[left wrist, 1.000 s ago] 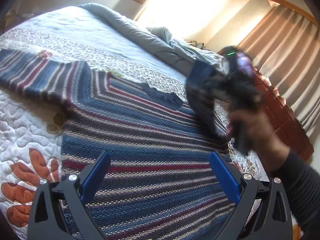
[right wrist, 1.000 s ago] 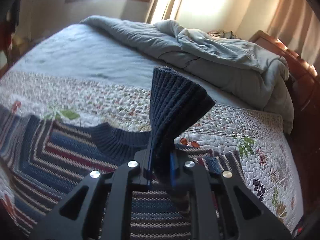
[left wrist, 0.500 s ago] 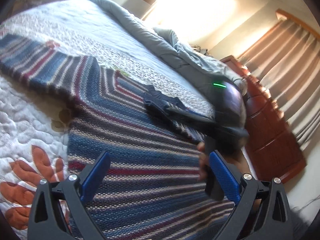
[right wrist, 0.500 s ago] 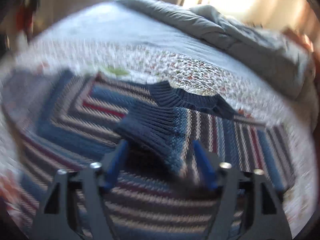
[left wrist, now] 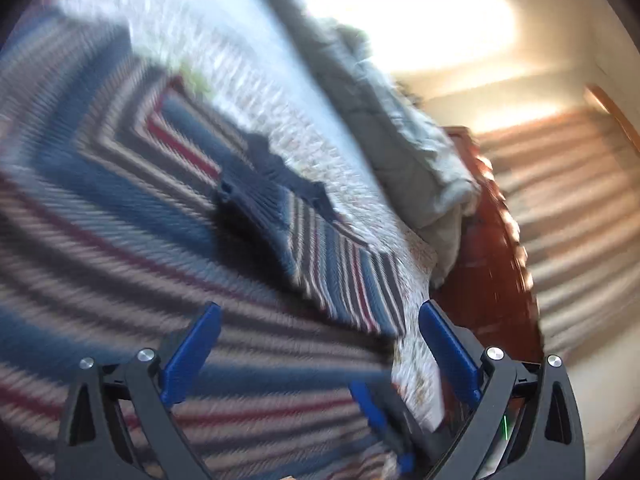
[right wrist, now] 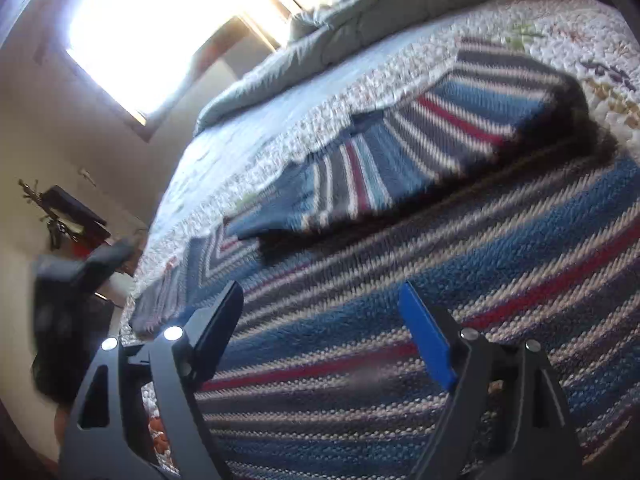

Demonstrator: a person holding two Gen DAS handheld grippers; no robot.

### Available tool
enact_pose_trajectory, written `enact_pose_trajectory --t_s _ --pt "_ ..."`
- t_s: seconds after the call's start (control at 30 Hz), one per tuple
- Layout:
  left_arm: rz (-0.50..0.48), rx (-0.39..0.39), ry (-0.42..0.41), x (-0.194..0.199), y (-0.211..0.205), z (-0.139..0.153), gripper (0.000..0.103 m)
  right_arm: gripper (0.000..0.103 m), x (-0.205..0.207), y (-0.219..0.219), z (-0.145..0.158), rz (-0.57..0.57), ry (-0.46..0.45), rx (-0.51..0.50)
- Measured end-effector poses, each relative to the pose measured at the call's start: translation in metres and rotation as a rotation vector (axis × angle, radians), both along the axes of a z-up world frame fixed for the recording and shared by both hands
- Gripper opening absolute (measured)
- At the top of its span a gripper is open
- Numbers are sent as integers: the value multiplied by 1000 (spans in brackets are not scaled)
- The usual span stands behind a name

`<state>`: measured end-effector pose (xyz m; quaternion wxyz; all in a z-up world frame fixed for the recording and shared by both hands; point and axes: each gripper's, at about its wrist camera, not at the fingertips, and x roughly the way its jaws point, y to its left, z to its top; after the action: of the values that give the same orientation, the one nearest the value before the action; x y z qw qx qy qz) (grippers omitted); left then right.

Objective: Fold small clothes
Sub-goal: 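Grasp the other sleeve cuff with the left tool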

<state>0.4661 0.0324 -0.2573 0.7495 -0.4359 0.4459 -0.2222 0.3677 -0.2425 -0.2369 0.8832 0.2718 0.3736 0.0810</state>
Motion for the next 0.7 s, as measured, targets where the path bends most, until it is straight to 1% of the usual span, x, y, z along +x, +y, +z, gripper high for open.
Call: enact_pose_trajectory --t_s 0.03,0.1,0.13,0.2,0.27,0.33,0.4,0.43,0.47,0.5,0.53,0.57,0.67,0.7 --pt "-8 -6 39 17 -9 -9 99 81 -1 -3 -1 -2 1 -2" --pt "-2 18 113 40 -20 -24 99 80 4 -5 -8 23 41 41" --pt "10 49 125 50 -24 -27 99 79 7 -7 -11 23 51 52" --pt "29 84 107 60 -28 -24 99 79 9 -15 -11 18 61 78" --pt "29 136 95 68 -32 -23 99 79 10 -19 -9 20 56 101" --pt "18 159 131 75 -35 -28 98 79 9 -19 -6 32 51 113" --pt "-6 195 170 81 -39 -34 92 79 9 -18 -5 45 48 134" --pt "-8 217 178 83 -40 -34 82 79 10 -17 -5 48 48 142" --pt "-7 230 179 84 -41 -33 65 79 11 -17 -5 49 48 148" --pt "-7 231 185 86 -41 -34 55 79 11 -17 -5 52 49 154" --pt "-6 230 186 86 -40 -36 35 79 11 -17 -4 55 49 159" --pt "0 234 185 87 -38 -37 17 79 11 -17 -4 54 48 160" --pt "6 234 165 86 -33 -30 9 79 12 -17 -5 54 51 166" --pt "1 241 146 86 -33 -25 9 79 12 -17 -5 55 53 169"
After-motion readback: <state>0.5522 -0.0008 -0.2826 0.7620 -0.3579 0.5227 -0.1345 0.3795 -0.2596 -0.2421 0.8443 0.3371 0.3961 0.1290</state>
